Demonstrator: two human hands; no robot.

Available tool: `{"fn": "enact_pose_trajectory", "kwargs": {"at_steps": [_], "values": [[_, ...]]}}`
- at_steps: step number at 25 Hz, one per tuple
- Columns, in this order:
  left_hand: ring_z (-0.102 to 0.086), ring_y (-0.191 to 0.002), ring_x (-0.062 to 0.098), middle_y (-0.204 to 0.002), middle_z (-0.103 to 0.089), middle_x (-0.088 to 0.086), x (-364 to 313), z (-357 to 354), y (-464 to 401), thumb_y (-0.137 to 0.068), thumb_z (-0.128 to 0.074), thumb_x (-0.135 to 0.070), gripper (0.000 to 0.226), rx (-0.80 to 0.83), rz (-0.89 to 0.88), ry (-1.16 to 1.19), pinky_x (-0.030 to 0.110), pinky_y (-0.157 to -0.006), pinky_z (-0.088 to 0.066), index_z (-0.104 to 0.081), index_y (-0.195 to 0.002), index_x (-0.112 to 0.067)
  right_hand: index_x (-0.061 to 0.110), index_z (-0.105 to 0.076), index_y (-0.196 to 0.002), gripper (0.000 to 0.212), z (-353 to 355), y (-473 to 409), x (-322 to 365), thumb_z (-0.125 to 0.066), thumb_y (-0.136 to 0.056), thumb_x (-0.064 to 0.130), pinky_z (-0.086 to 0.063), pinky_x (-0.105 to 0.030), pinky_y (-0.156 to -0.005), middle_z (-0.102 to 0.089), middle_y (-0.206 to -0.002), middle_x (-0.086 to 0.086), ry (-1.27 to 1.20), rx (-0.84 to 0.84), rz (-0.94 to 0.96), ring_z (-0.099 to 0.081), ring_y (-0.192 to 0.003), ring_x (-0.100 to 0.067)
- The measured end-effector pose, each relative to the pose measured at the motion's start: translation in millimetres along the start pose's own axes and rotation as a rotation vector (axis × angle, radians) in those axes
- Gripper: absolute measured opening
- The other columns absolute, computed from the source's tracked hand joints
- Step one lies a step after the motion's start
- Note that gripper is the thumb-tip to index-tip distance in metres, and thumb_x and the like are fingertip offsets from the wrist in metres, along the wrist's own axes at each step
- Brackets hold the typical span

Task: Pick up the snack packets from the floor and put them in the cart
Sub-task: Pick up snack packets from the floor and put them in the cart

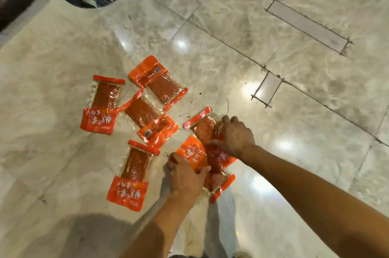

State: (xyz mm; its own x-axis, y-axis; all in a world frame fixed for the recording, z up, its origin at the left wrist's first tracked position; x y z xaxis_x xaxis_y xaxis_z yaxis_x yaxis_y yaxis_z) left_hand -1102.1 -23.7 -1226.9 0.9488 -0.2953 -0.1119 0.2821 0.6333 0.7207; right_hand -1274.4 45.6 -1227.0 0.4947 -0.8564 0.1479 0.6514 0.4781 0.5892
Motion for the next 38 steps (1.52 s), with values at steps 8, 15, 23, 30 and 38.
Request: {"fn": "enact_pose_trajectory", "kwargs": {"at_steps": [8,15,23,30,38], "values": [[-0.036,-0.139,0.032,-0.148,-0.028,0.017,-15.7,-17.1,-7.3,-0.069,-0.081,-0.065,0.13,-0.093,0.019,0.132,0.041,-0.105,-0.048,0.003,-0.154,-0.014,0.013,-0.044,-0.111,0.074,-30.7,-30.2,9.2,-0.086,-0.067,0.055,-0.049,-0.038,-0.069,-0.067,-0.105,-0.012,-0.272,-0.014,-0.031,-0.066,-0.093,-0.034],[-0.053,-0.135,0.029,-0.15,-0.046,0.008,-32.5,-7.4,-9.2,-0.073,-0.092,-0.024,0.11,-0.158,-0.059,0.407,0.04,-0.109,-0.044,-0.022,-0.156,-0.017,0.012,-0.052,-0.113,0.059,-42.3,-5.5,-25.5,-0.076,-0.08,0.056,-0.055,-0.042,-0.076,-0.071,-0.106,-0.013,-0.43,-0.087,-0.206,-0.069,-0.096,-0.036],[-0.071,-0.104,0.029,-0.111,-0.077,0.004,-16.9,107.4,69.1,-0.067,-0.091,-0.038,0.053,-0.024,0.046,0.564,0.047,-0.098,-0.055,-0.072,-0.113,-0.019,0.01,-0.056,-0.125,0.059,66.7,139.2,-51.1,-0.08,-0.082,0.042,-0.05,-0.035,-0.083,-0.069,-0.121,-0.011,-0.807,-0.006,-0.301,-0.066,-0.106,-0.032],[-0.069,-0.111,0.024,-0.121,-0.073,0.003,-86.9,320.1,317.1,-0.079,-0.086,-0.031,0.065,0.004,-0.252,0.672,0.048,-0.104,-0.052,-0.057,-0.135,-0.017,0.015,-0.044,-0.131,0.059,335.5,349.6,-34.5,-0.074,-0.088,0.041,-0.055,-0.045,-0.093,-0.064,-0.128,-0.003,-0.952,-0.143,-0.204,-0.066,-0.109,-0.027],[-0.072,-0.104,0.02,-0.115,-0.074,-0.002,-155.0,580.9,569.9,-0.062,-0.09,-0.05,0.076,0.039,-0.661,0.64,0.048,-0.097,-0.057,-0.06,-0.126,-0.022,0.016,-0.055,-0.115,0.07,610.9,594.8,-14.4,-0.074,-0.069,0.065,-0.058,-0.054,-0.089,-0.069,-0.11,-0.005,-1.119,-0.451,-0.263,-0.069,-0.099,-0.025]]}}
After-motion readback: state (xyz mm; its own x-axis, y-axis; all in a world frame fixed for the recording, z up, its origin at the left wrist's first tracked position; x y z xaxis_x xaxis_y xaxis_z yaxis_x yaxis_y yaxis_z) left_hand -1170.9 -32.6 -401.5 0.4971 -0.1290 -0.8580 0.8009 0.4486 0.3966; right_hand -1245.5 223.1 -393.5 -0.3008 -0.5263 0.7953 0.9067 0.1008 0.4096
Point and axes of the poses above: each hand's wrist, its own y-axis away from the middle knuckle, its own z-axis out of the back of the hand, x = y × z, the point moved 1 cm from there along -y, towards the middle knuckle
